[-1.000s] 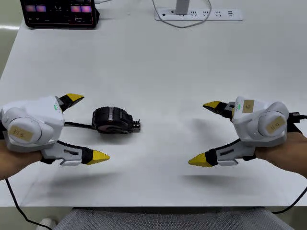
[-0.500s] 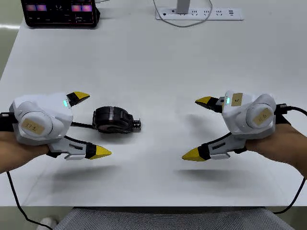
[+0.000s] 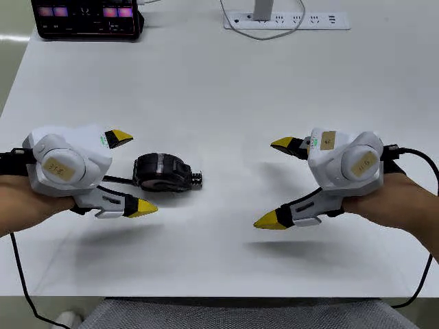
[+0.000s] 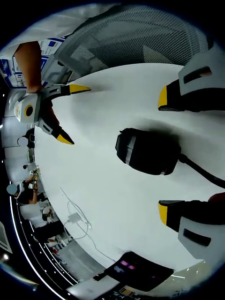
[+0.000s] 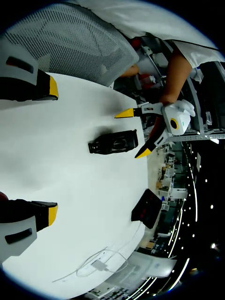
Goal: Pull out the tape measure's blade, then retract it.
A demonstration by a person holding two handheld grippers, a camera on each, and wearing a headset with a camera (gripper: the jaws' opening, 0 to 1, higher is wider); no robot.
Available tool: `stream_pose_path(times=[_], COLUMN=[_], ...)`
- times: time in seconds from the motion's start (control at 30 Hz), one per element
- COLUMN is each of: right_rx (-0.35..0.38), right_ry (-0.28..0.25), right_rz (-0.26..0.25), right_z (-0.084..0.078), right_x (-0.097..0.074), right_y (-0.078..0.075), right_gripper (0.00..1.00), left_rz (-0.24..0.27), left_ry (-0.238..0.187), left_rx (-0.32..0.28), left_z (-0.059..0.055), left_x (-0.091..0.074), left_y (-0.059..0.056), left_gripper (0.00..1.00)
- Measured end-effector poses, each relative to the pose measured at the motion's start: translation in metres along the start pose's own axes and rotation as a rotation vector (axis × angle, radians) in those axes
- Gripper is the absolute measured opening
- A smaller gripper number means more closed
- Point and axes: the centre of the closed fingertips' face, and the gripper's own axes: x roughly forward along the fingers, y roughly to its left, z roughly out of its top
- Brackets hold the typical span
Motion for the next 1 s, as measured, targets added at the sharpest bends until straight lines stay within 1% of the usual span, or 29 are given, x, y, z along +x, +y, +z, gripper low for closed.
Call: stream_pose_path(times=[0.2, 0.4, 0.57, 0.63, 0.73, 0.9, 1.0], right_rx=[-0.002, -0.005, -0.005, -0.005, -0.003, -0.002, 0.001], right_ry=[-0.003, -0.004, -0.006, -0.007, -0.002, 0.003, 0.002], right_rz=[0.005, 0.012, 0.013, 0.013, 0.016, 0.020, 0.020], right_z=[0.001, 0.003, 0.004, 0.004, 0.003, 0.001, 0.001], right_x=[0.002, 0.005, 0.006, 0.006, 0.007, 0.008, 0.008], right_y=[0.000, 0.001, 0.000, 0.001, 0.001, 0.003, 0.003], right_gripper=[0.87, 0.86, 0.86, 0.85, 0.85, 0.85, 0.85], left_rz=[-0.028, -0.047, -0.067, -0.065, -0.077, -0.077, -0.077], left_ry=[0.012, 0.025, 0.041, 0.052, 0.058, 0.066, 0.072], left_rx=[0.022, 0.034, 0.039, 0.051, 0.042, 0.052, 0.066], left_z=[0.002, 0.001, -0.003, -0.005, -0.006, -0.007, -0.008], left_x=[0.005, 0.008, 0.011, 0.012, 0.013, 0.015, 0.017], left_y=[-0.002, -0.003, -0.005, -0.005, -0.006, -0.005, -0.003], left_gripper=[0.63, 0.54, 0.50, 0.49, 0.46, 0.42, 0.39])
